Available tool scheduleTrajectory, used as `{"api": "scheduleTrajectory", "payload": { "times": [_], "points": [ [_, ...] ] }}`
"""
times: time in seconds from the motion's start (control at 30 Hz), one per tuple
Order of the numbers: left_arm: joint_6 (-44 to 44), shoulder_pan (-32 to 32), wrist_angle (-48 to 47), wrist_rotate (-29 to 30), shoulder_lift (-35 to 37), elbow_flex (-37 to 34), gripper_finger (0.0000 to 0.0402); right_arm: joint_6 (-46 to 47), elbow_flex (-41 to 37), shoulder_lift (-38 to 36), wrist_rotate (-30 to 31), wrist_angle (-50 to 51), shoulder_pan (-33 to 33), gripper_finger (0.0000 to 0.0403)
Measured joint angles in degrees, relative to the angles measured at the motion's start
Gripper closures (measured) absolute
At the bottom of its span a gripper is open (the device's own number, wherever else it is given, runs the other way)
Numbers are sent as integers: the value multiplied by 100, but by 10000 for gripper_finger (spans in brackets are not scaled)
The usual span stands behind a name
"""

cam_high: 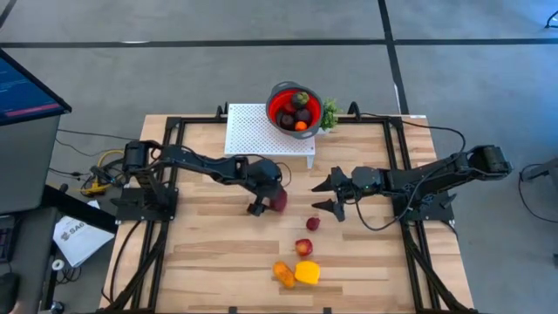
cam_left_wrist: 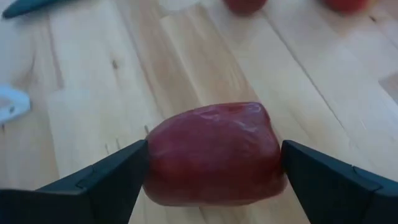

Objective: Pick & Place Fruit
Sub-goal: Put the top red apple into the red strainer bowl

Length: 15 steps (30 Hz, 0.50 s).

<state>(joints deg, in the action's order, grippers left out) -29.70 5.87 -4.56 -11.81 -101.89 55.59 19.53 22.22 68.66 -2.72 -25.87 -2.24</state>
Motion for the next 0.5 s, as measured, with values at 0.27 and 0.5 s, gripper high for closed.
{"api": "scheduleTrajectory", "payload": {
  "times": [0.27,0.5],
  "points": [
    [208,-188,66,-71,158,-315,52,3,0,0,0,-7,0,117],
    [1342,-543,-481,28,957,-423,48,-40,0,0,0,-1,0,117]
  ]
}}
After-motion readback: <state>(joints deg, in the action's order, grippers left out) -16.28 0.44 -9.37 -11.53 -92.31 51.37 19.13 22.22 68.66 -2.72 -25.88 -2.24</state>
